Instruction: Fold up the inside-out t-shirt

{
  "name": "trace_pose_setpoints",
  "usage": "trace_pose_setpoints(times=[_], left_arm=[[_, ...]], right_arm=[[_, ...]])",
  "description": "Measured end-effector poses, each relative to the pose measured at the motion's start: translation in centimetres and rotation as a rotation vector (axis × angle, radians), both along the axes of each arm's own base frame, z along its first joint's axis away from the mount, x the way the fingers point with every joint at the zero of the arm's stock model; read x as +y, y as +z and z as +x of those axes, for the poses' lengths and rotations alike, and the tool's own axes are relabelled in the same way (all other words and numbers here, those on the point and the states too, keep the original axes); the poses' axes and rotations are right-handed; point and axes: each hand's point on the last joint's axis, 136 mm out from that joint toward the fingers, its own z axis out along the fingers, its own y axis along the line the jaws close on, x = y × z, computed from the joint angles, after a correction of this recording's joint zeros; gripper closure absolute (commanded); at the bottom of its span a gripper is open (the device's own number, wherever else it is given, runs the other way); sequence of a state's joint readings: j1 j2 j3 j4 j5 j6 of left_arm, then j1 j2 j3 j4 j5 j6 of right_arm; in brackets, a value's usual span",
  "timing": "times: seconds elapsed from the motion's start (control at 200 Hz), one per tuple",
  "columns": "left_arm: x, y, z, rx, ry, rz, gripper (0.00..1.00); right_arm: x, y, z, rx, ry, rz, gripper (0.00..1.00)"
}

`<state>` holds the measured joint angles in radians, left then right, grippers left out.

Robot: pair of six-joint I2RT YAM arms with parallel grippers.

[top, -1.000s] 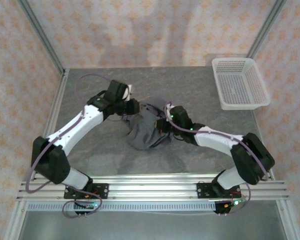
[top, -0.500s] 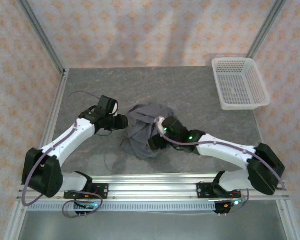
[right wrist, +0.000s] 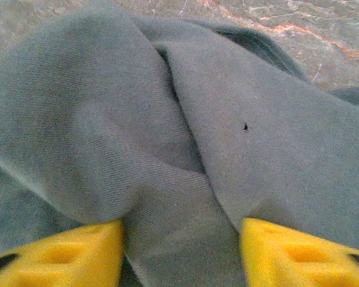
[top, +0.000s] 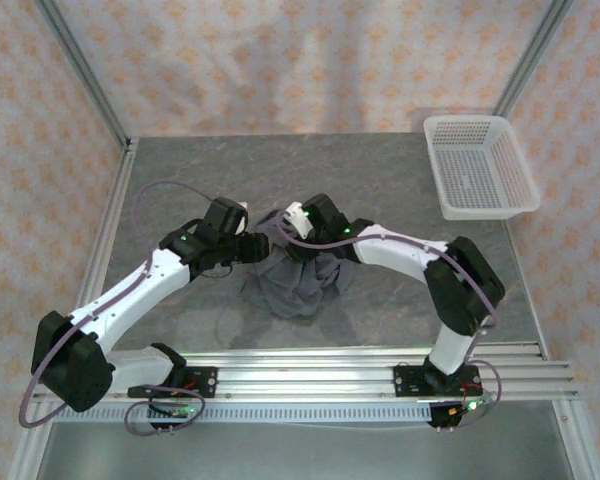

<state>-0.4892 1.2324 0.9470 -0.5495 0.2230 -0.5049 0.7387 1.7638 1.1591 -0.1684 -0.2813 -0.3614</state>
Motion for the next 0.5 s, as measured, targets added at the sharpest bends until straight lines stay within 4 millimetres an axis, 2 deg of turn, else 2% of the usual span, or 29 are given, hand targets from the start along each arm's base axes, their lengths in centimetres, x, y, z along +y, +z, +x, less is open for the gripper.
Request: trace_pose_setpoints(times=[0.04,0.075,0.175,0.265,0.355,0.5], left_arm=[[0.0,0.0,0.0,0.000,-0.001,0.000,0.44],[-0.1,0.0,0.0,0.000,-0.007,-0.001,0.39],[-0.5,-0.1,-0.2,0.004,-0.034,-0.016,0.26],[-1.1,-0.4,-0.5,0.017,-0.056,-0.042,0.15],[-1.4,-1.2,-0.2,0.034,-0.061,-0.039,0.07],[-1.7,-3.3,0.9,0.062,-0.054,-0.007,0.06]], right_arm=[[0.2,-0.2,0.4,-0.004,0.006,-0.006,0.91],[0.4,-0.1,0.6,-0.007,0.009,-0.005,1.00],[0.8,0.8,0.6,0.003,0.025,0.031,1.00],[0.9,2.2,-0.4,0.047,0.045,0.086,1.00],[1.1,5.3,-2.2,0.093,0.062,0.173,1.00],[1.1,10.5,-4.9,0.156,0.071,0.321,1.00]])
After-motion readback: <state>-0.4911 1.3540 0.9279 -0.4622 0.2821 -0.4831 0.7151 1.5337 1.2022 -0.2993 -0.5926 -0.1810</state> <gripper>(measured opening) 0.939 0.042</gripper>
